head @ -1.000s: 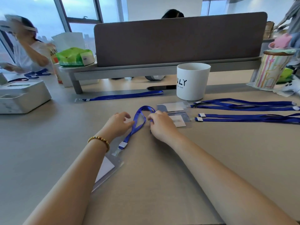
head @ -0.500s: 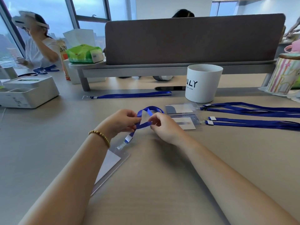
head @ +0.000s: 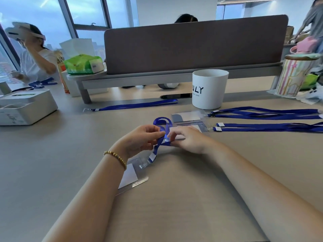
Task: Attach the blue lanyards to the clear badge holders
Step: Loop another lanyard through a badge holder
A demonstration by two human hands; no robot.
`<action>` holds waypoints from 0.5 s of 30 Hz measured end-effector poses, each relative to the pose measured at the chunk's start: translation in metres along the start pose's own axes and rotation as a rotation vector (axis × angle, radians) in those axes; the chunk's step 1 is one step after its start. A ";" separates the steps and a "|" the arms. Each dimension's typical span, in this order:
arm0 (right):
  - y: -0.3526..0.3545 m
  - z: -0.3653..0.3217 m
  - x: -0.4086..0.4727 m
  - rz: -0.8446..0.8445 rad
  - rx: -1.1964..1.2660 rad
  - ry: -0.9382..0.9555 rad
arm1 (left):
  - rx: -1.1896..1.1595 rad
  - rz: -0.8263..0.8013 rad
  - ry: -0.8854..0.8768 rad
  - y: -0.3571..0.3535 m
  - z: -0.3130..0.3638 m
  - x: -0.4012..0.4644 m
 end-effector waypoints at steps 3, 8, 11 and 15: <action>0.000 -0.001 -0.007 -0.089 0.191 -0.004 | 0.193 0.025 0.012 0.003 -0.001 -0.004; 0.025 -0.001 -0.026 -0.058 0.471 0.019 | 0.475 -0.210 0.144 -0.004 -0.009 -0.011; 0.040 0.006 -0.030 0.040 0.622 0.042 | 0.683 -0.238 0.148 -0.012 -0.010 -0.007; 0.043 0.018 -0.031 0.103 0.796 -0.010 | 0.780 -0.235 0.108 -0.016 -0.009 -0.006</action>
Point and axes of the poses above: each hand's wrist, its own x-axis towards the middle knuckle, its own y-axis out of the back of the hand, z = x × y, the point moved 6 cm from there along x, towards the middle knuckle, and after that the axes turned 13 degrees about -z, right-handed, at the moved point
